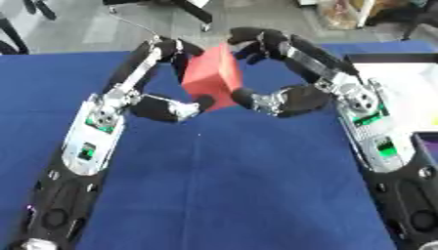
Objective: Pick up the objects with one hand, pass them to the other hand, and then place them into the box on the other side of the table.
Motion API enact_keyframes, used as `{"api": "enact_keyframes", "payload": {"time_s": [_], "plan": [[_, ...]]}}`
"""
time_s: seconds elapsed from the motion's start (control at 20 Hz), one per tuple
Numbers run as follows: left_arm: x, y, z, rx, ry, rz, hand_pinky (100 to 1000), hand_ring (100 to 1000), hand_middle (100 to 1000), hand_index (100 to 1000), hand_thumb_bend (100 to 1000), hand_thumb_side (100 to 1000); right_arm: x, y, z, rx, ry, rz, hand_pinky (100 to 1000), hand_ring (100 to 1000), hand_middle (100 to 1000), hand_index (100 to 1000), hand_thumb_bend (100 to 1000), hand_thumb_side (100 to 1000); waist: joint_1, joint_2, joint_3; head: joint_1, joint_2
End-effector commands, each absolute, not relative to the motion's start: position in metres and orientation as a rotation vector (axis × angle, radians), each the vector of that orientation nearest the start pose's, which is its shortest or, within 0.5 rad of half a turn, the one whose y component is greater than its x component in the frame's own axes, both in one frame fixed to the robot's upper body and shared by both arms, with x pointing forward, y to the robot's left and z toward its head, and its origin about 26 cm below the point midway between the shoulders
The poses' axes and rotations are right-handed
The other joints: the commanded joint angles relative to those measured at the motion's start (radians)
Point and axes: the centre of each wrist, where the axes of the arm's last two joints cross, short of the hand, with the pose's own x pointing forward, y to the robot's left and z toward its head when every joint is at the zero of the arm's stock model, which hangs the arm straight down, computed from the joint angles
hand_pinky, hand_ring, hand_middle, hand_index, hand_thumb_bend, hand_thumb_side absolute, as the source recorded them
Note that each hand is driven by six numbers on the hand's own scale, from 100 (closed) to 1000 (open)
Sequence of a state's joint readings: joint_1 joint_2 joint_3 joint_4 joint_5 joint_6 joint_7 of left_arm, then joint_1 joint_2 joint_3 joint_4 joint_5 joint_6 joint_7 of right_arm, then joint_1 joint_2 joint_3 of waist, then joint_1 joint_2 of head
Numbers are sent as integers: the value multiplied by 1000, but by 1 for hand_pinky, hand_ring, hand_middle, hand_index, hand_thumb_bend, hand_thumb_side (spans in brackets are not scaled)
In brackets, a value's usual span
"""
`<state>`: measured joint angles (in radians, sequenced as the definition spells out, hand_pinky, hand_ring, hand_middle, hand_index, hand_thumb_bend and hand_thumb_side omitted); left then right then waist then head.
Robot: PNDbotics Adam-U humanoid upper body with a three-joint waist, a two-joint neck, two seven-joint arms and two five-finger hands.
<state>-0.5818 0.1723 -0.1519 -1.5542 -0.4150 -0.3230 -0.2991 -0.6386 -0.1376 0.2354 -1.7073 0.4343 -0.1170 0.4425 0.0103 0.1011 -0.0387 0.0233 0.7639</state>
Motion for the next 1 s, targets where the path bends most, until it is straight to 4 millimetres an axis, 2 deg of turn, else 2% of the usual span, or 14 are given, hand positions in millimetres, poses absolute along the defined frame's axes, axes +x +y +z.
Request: {"api": "enact_keyframes", "payload": {"time_s": [0.05,0.15,0.65,1.0], "plan": [[384,172,179,154,-2283,-1134,457,368,325,446,430,347,356,-134,224,-126,-2218,1287,798,829,881,970,432,606,-14,-29,0,-3,6],[384,172,180,155,-2287,-1135,457,368,325,447,425,356,356,-133,224,-132,-2216,1306,800,830,882,971,450,600,-15,-29,0,-4,6],[384,169,183,155,-2295,-1137,459,369,326,447,429,347,357,-131,223,-87,-2184,1424,805,832,881,969,424,618,-17,-29,2,-7,6],[383,166,185,159,-2303,-1161,461,369,326,447,437,354,357,-131,223,-71,-2162,1467,804,826,870,958,413,598,-17,-30,1,-9,6]]}}
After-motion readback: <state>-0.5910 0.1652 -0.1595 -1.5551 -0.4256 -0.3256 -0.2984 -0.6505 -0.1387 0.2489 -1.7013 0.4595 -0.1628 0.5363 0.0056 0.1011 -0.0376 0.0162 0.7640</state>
